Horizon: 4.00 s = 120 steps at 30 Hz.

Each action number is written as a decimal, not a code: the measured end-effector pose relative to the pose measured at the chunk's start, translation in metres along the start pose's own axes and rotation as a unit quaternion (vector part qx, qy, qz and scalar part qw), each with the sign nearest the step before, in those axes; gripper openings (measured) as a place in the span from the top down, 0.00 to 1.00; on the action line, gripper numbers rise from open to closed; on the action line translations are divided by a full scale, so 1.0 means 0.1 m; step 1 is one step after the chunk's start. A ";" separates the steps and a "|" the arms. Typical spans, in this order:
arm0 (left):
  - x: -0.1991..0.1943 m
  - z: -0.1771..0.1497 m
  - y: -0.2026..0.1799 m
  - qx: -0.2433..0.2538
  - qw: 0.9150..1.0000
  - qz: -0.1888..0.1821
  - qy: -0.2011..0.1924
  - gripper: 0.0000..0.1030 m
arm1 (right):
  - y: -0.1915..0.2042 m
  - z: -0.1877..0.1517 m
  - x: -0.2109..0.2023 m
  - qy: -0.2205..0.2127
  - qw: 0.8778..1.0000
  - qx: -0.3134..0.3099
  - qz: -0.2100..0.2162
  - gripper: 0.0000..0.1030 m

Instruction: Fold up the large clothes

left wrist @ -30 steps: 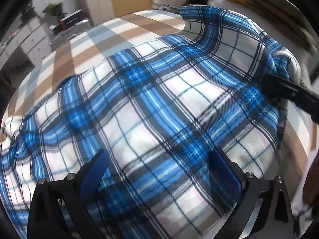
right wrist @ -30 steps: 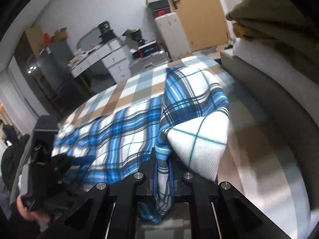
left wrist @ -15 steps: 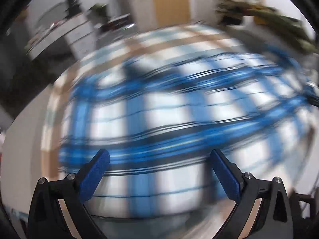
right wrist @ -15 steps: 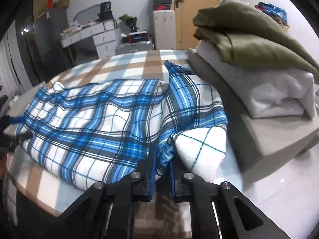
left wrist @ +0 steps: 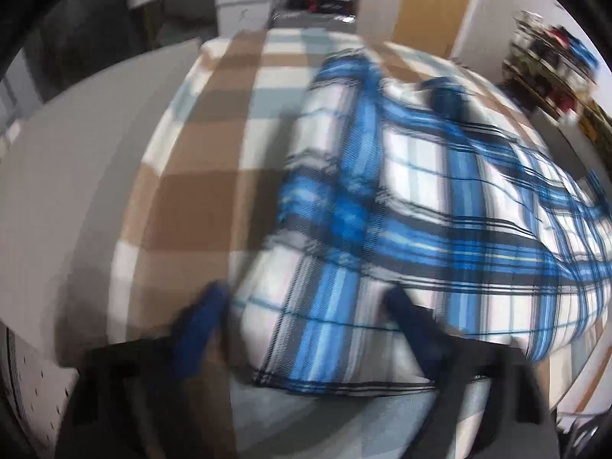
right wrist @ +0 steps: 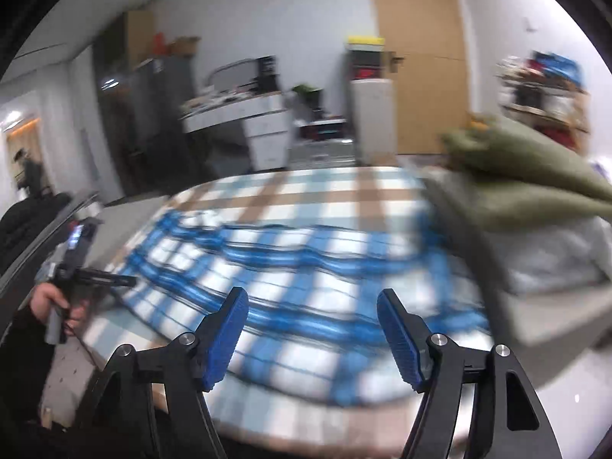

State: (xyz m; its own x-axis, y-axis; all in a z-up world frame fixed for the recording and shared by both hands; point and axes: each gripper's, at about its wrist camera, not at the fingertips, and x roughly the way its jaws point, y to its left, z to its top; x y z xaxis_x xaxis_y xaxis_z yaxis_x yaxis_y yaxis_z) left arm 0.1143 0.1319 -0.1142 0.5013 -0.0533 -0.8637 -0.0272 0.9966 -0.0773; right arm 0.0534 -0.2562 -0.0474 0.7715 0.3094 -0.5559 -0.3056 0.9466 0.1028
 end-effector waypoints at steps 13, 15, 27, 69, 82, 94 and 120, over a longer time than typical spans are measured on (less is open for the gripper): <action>-0.13 -0.21 -0.15 0.064 0.998 0.001 0.006 0.95 | 0.54 -0.07 1.62 0.198 0.977 -0.077 0.005 0.79; -0.24 -0.37 -0.11 0.054 0.998 0.000 0.009 0.95 | 0.61 -0.10 1.55 0.203 0.975 -0.093 0.015 0.78; -0.42 -0.50 0.04 0.044 0.989 0.134 -0.032 0.94 | 1.27 0.19 1.28 0.145 0.975 -0.091 0.141 0.75; -0.44 -0.53 -1.05 0.141 0.965 0.078 -0.206 0.89 | 2.38 1.29 2.30 0.372 0.894 -0.087 0.236 0.28; -0.61 -0.46 -0.43 0.095 0.967 0.119 -0.203 0.93 | 3.18 0.98 2.91 0.412 0.866 -0.236 0.156 0.84; -1.77 0.14 -0.02 0.081 0.946 0.121 -0.289 0.94 | 2.73 2.20 2.13 0.244 0.891 -0.050 0.379 0.86; -1.57 -0.02 -1.41 0.187 0.970 -0.061 -0.141 0.35 | -0.49 0.82 2.17 0.244 0.933 0.134 0.228 0.81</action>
State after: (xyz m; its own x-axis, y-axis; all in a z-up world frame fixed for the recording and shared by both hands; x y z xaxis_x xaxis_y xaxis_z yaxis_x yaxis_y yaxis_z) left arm 0.0377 -0.0009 0.0309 0.6998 -0.2050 -0.6843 0.3356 0.9400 0.0617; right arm 0.2813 -0.2278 -0.1051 0.2295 0.6695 -0.7064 -0.3395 0.7353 0.5866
